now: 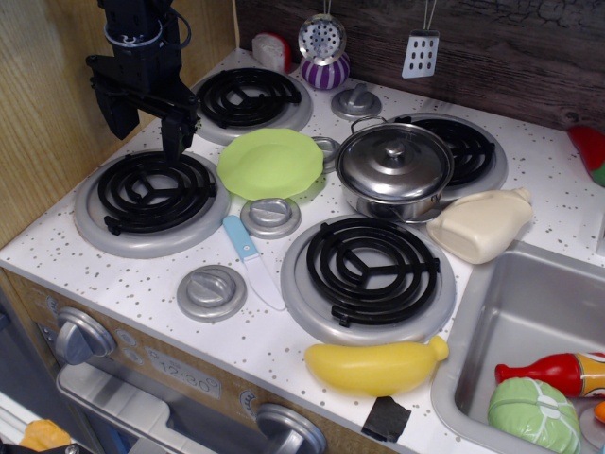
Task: Put banana on plate
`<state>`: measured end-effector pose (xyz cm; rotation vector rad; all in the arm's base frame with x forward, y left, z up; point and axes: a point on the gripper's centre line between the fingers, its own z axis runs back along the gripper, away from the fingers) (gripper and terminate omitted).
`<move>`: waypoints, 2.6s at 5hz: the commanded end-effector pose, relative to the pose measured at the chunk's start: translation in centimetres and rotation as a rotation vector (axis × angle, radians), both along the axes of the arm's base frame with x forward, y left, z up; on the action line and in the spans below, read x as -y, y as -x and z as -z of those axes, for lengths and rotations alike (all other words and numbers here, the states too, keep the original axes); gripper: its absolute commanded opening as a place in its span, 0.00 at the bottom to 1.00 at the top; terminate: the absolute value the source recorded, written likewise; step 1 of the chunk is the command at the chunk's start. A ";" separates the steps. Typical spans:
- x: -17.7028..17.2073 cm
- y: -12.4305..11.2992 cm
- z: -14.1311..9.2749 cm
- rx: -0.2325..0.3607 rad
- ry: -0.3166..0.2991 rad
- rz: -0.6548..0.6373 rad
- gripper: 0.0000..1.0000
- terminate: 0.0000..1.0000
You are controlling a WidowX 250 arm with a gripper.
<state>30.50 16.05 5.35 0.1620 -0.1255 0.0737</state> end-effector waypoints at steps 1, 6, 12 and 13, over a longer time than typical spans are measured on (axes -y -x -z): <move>0.0 0.0 0.0 0.000 0.000 0.000 1.00 0.00; 19.8 6.4 -2.1 -0.019 0.009 0.186 1.00 0.00; 25.5 8.3 1.6 -0.019 0.062 0.288 1.00 0.00; 25.6 8.4 2.3 -0.019 0.073 0.293 1.00 0.00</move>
